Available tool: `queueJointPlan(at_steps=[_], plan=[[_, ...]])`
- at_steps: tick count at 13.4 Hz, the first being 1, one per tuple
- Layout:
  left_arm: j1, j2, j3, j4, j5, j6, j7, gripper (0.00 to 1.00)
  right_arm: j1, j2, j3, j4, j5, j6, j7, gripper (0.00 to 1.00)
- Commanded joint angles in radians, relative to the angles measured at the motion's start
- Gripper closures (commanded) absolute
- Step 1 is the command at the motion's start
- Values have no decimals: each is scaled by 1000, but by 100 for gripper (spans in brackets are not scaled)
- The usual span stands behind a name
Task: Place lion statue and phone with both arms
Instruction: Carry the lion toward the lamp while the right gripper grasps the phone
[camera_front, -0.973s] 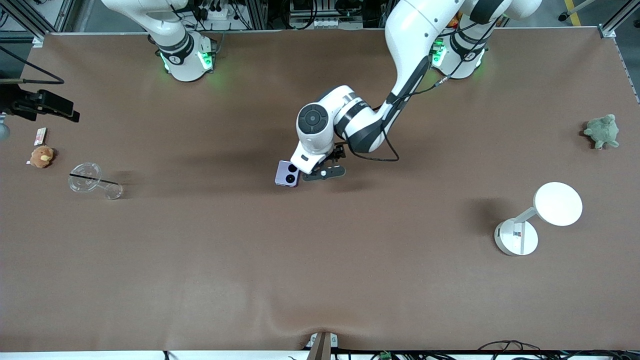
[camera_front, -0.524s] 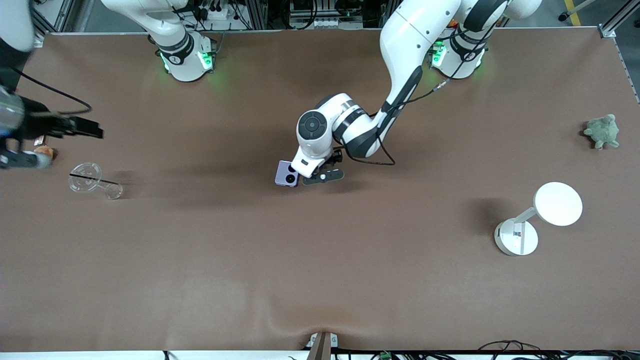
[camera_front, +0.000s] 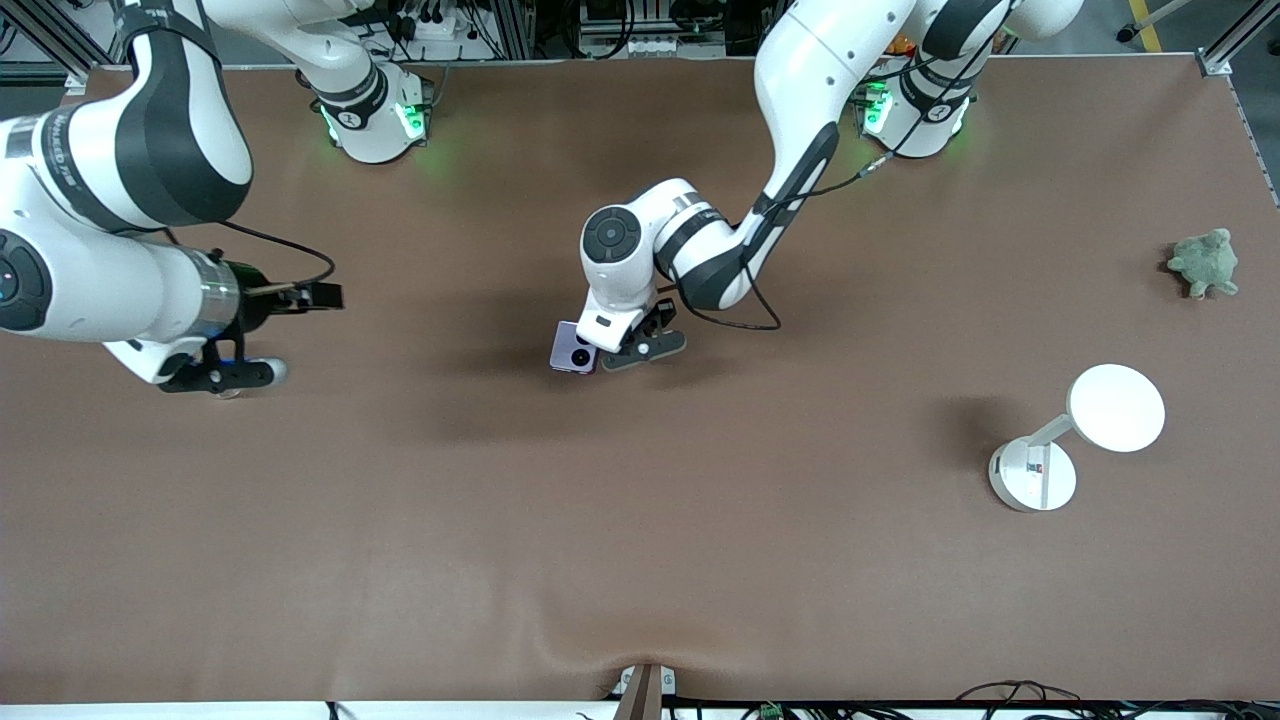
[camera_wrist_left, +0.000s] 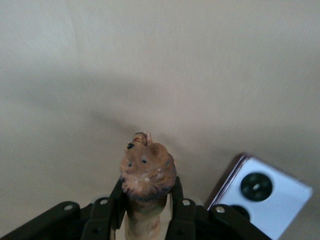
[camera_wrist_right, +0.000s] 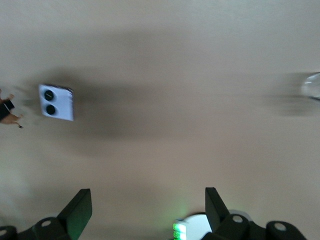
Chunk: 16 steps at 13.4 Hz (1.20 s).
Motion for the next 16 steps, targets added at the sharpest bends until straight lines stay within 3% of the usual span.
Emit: queueJointPlan(at_steps=[1,5,11,16], plan=[[8,-125,65,-15,24,-57,-21,94,65,-16,-9,-48,37,61,107,0],[118,-210,160,-15,27,-112,62,98,224,6,-9,-113,39,213,308,0],[399,-170,160,-17,29,-132,359,97,422,69,-7,-320,43,622,442,0],[516,-100,159,-21,32,-130,594,97,484,188,-7,-327,42,782,442,0]])
